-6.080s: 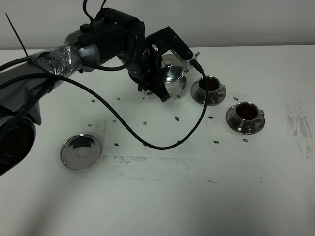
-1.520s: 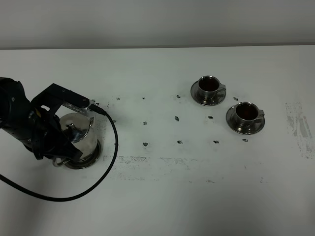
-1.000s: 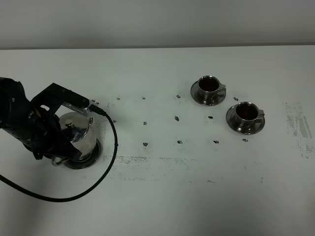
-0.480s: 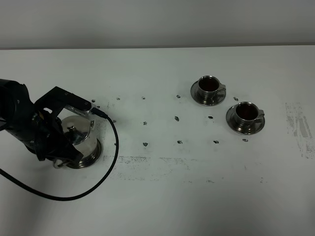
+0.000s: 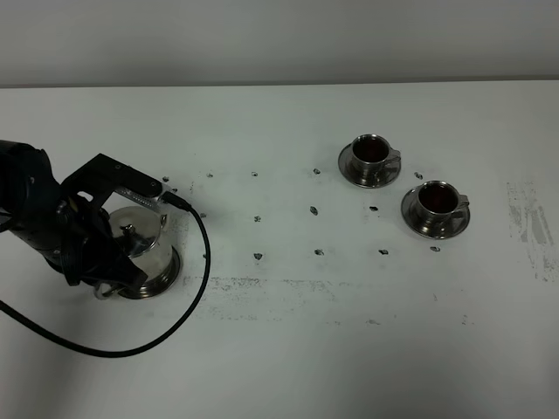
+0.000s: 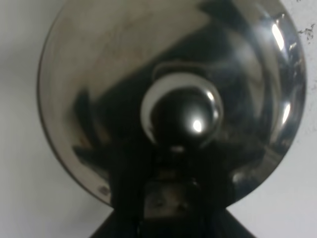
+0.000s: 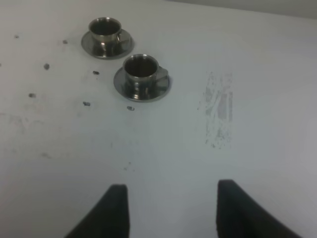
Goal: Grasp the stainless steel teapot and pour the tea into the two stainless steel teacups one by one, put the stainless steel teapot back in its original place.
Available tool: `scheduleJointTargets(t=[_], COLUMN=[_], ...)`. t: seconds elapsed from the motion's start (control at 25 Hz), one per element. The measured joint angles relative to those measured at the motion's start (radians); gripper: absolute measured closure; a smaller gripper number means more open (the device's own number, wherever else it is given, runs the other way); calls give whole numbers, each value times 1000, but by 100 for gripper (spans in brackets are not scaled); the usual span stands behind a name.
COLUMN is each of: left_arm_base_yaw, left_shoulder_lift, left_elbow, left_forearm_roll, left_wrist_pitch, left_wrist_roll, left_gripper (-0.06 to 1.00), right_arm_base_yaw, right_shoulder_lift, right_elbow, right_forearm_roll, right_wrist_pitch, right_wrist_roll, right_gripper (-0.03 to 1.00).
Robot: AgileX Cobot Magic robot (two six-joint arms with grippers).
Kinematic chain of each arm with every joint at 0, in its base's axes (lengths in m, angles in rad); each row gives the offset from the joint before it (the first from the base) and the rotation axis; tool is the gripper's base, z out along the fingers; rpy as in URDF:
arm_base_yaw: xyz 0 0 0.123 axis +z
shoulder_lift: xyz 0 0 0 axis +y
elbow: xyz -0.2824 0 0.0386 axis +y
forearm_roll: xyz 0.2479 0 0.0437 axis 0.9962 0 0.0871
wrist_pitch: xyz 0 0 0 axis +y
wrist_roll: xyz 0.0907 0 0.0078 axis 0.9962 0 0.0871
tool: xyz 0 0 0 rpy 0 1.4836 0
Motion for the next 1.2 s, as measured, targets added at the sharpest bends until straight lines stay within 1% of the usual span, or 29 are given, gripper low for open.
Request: scheduleJointTargets(t=[0.2, 0.32, 0.6, 0.84, 1.2], left_arm_base_yaw=[0, 0, 0, 0, 0], left_shoulder_lift=[0, 0, -6, -55, -250], left_elbow=[0, 0, 0, 0, 0], left_forearm_roll=[-1, -8, -22, -22, -24], left_wrist_pitch=[0, 1, 3, 27, 47], left_wrist_roll=[0, 0, 0, 0, 0], left_gripper=[58, 53, 52, 52, 52], right_arm_base_yaw=[0, 0, 0, 0, 0], right_shoulder_lift=[0, 0, 0, 0, 0], right_elbow=[0, 0, 0, 0, 0], right_forearm_roll=[0, 0, 0, 0, 0], right_wrist_pitch=[0, 0, 0, 0, 0], right_wrist_roll=[0, 0, 0, 0, 0], right_gripper=[55, 55, 55, 55, 55])
